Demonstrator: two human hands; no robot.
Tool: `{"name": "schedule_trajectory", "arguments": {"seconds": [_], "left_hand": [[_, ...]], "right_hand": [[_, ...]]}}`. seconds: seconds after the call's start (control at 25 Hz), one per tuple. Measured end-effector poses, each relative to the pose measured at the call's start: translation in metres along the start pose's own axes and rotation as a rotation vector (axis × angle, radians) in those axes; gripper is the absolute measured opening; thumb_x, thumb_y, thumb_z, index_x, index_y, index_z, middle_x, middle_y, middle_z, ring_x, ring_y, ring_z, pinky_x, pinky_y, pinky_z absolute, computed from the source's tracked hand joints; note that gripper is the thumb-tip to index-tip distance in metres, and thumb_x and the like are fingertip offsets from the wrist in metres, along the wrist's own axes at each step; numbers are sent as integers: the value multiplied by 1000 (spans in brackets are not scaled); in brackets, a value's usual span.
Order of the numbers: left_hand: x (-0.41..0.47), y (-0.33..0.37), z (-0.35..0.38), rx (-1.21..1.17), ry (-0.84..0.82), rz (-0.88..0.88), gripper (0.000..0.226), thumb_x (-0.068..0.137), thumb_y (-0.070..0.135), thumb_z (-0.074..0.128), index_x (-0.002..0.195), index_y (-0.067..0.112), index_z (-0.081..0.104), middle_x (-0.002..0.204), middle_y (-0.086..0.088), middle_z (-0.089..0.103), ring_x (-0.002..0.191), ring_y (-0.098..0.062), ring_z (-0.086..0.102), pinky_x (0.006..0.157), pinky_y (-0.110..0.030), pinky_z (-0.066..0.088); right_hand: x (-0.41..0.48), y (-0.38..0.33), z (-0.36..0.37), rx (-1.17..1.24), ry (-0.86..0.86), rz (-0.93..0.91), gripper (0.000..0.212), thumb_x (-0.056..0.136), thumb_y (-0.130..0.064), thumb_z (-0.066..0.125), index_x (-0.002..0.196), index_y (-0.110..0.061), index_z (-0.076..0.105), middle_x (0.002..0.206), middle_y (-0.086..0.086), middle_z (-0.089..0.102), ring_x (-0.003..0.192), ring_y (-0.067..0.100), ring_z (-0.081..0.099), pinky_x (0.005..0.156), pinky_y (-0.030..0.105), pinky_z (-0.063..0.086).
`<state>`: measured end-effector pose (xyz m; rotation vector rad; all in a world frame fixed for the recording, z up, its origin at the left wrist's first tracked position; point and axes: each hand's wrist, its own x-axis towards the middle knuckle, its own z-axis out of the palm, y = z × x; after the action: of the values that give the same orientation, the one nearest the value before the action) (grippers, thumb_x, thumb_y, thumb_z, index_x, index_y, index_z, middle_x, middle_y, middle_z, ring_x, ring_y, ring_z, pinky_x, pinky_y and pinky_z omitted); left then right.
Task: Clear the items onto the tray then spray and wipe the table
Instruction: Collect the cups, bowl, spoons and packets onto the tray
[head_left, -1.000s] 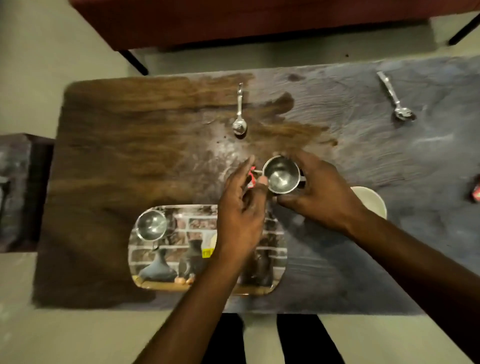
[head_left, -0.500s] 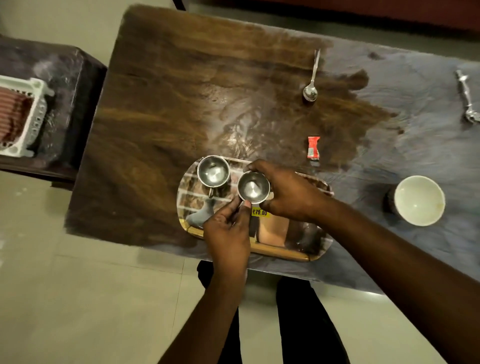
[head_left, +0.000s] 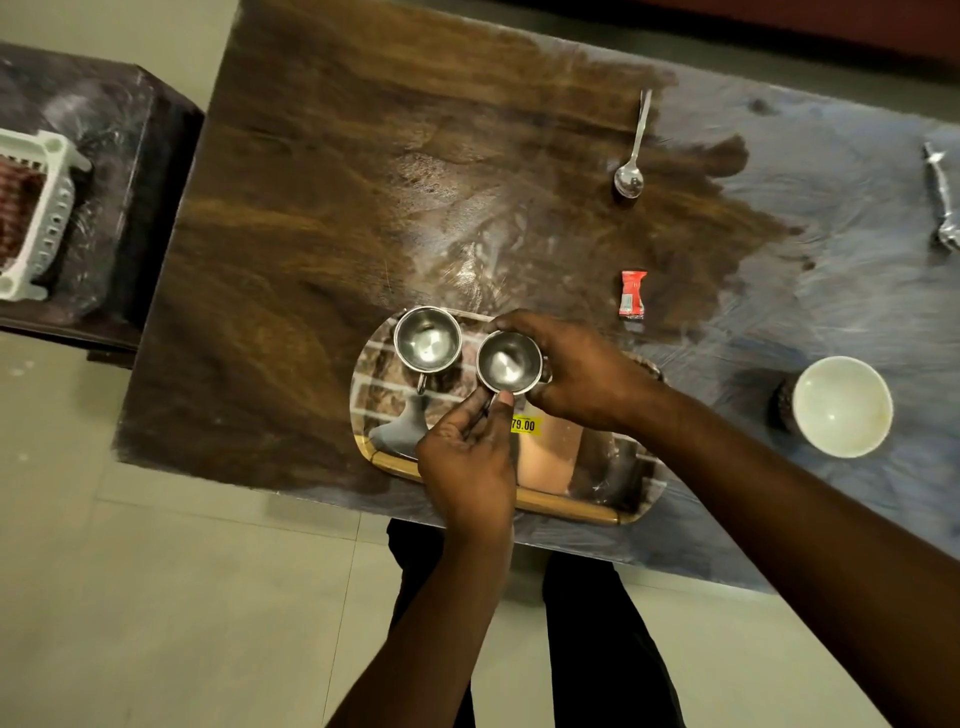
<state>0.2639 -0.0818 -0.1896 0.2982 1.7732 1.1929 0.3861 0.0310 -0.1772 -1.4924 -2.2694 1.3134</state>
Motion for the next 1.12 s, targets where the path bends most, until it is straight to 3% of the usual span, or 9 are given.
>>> {"name": "schedule_trajectory", "arguments": {"seconds": [0.24, 0.4, 0.52, 0.68, 0.76, 0.84, 0.92, 1.0, 1.12], "left_hand": [[6, 1, 0, -46, -7, -31, 28, 93, 15, 82, 120, 7, 81, 102, 7, 86, 101, -8, 81, 89, -23, 64], [-7, 4, -3, 9, 56, -25, 36, 89, 20, 87, 122, 21, 74, 118, -4, 81, 112, -14, 77, 97, -32, 61], [-32, 4, -3, 225, 169, 120, 43, 87, 14, 88, 115, 27, 57, 115, -16, 68, 94, -14, 63, 85, -28, 56], [-76, 3, 54, 293, -136, 273, 43, 90, -11, 72, 111, 25, 61, 99, 10, 64, 79, 1, 59, 75, -11, 49], [-90, -5, 98, 378, -328, 280, 39, 93, -11, 70, 123, 13, 64, 107, 17, 67, 90, 3, 66, 79, -8, 50], [-99, -12, 144, 423, -478, 194, 44, 97, -3, 70, 138, 12, 62, 119, 9, 67, 104, -8, 68, 87, -12, 52], [-104, -22, 183, 441, -585, 60, 52, 102, 6, 67, 151, 17, 56, 140, 1, 65, 124, -16, 65, 104, -24, 54], [-107, -33, 212, 446, -635, -26, 55, 105, 9, 64, 157, 19, 51, 157, -3, 58, 138, -13, 58, 117, -34, 48], [-110, -45, 234, 478, -640, -31, 46, 106, 13, 61, 152, 16, 58, 149, -4, 65, 134, -16, 62, 116, -42, 51]], "right_hand": [[1, 3, 3, 19, 30, -29, 74, 80, 3, 80, 149, -13, 59, 142, 4, 68, 129, 22, 65, 105, 33, 53], [-12, 1, 3, 85, 42, 35, 100, 74, 9, 75, 163, -22, 42, 153, 6, 56, 140, 23, 55, 112, 33, 49], [-43, 6, -10, 131, 185, 102, 97, 75, 3, 74, 163, -23, 43, 157, 2, 53, 142, 19, 52, 112, 27, 46], [-121, 54, -48, 214, 538, 272, 71, 89, -15, 80, 154, -20, 54, 157, 1, 54, 144, 17, 52, 119, 29, 42], [-165, 91, -66, 202, 777, 423, 57, 95, -23, 78, 149, -17, 59, 155, 0, 57, 145, 15, 51, 122, 26, 37], [-201, 128, -80, 206, 959, 585, 51, 98, -27, 75, 146, -13, 61, 151, 1, 59, 141, 15, 55, 120, 20, 38], [-221, 161, -88, 347, 1026, 698, 48, 102, -24, 72, 146, -10, 61, 149, 5, 62, 135, 14, 60, 113, 15, 44], [-230, 183, -89, 559, 1022, 747, 43, 104, -18, 70, 145, -8, 62, 144, 6, 66, 118, -6, 66, 96, 3, 48], [-232, 199, -78, 746, 931, 762, 35, 105, -16, 67, 140, -12, 66, 125, -8, 73, 99, -18, 68, 82, 5, 53]]}}
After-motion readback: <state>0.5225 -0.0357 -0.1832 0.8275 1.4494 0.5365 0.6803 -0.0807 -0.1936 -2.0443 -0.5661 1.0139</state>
